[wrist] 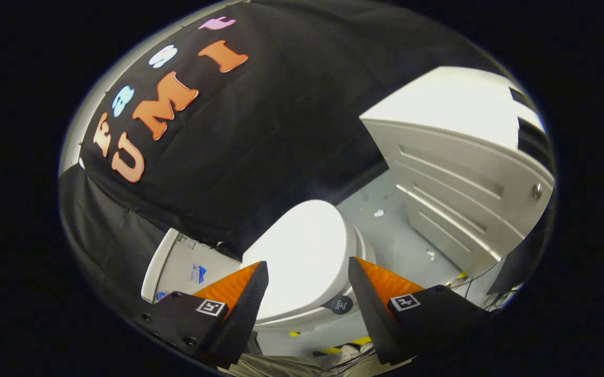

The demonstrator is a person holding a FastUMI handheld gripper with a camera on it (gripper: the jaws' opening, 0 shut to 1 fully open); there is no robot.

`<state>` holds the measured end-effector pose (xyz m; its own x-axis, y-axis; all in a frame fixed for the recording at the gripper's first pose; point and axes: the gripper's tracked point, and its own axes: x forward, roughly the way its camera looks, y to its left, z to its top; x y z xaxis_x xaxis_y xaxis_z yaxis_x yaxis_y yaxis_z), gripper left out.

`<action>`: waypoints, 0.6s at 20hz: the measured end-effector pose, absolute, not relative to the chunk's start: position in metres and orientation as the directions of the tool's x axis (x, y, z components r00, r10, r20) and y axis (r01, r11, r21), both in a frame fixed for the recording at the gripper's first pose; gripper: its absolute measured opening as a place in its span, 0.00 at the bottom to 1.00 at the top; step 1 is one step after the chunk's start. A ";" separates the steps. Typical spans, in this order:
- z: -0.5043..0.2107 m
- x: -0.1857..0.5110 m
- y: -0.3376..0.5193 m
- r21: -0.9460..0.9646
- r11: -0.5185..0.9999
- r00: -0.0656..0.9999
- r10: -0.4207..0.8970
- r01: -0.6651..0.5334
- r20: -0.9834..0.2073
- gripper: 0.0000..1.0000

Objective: Open the toilet lid.

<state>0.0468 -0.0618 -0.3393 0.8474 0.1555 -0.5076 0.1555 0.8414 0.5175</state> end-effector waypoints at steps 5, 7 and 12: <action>-0.414 0.033 -0.056 0.578 0.784 0.755 0.233 0.227 -0.613 0.99; -0.441 0.031 -0.049 0.607 0.746 0.705 0.273 0.274 -0.654 0.97; -0.497 0.033 -0.054 0.626 0.680 0.643 0.291 0.382 -0.708 0.78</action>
